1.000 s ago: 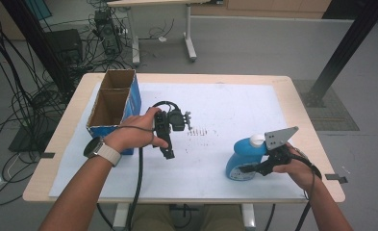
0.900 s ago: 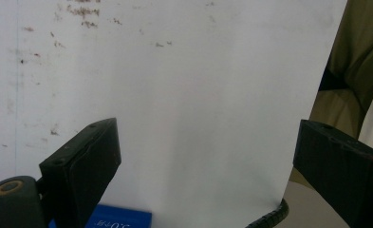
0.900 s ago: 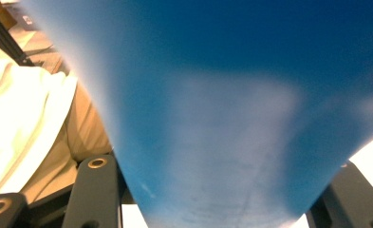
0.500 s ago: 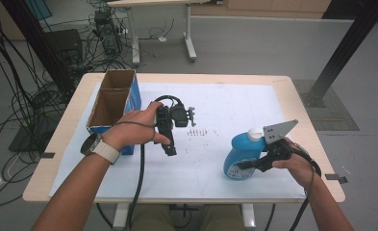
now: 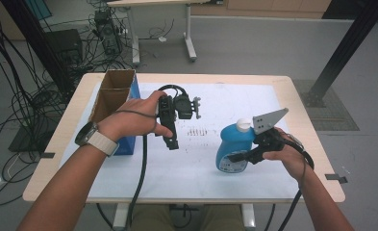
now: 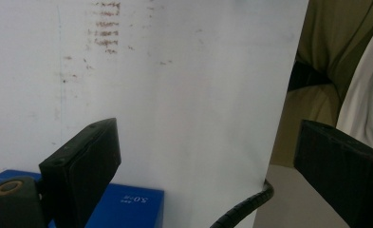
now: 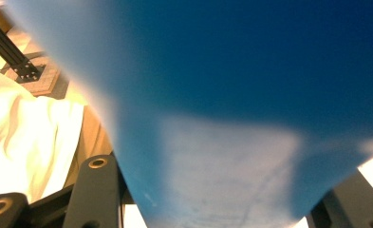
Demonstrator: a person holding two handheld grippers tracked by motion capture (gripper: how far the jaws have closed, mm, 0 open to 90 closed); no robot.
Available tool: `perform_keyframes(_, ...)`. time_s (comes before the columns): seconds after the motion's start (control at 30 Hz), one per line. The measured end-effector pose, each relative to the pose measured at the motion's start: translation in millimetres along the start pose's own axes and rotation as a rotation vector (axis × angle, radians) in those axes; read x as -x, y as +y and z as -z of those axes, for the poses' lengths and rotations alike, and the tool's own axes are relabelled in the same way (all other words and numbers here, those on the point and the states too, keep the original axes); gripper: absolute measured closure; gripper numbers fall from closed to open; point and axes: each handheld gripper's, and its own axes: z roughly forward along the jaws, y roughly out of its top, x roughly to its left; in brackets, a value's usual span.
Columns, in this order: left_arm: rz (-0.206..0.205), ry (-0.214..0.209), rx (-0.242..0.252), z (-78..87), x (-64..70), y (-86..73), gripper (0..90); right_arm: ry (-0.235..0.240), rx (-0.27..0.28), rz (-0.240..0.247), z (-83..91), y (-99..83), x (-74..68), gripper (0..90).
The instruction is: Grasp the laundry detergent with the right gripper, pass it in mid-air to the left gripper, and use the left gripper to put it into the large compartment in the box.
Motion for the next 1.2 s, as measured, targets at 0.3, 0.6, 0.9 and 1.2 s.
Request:
perform_keyframes(0.3, -0.032, -0.01, -0.02, 13.0, 0.9, 9.2, 8.7, -0.015, -0.021, 0.034, -7.4, 23.7, -0.2, 43.8)
perform_keyframes(0.6, -0.051, -0.017, -0.039, 23.3, 2.5, 16.0, 8.7, -0.018, -0.05, 0.074, -13.3, 42.8, -0.2, 43.9)
perform_keyframes(0.9, -0.057, -0.013, -0.029, 33.4, 5.0, 18.9, 8.7, -0.012, -0.07, 0.084, -24.3, 52.0, 1.0, 44.0)
perform_keyframes(1.2, -0.06, -0.007, -0.025, 41.8, 7.3, 22.3, 8.8, -0.008, -0.087, 0.085, -36.0, 59.2, 2.0, 44.2)
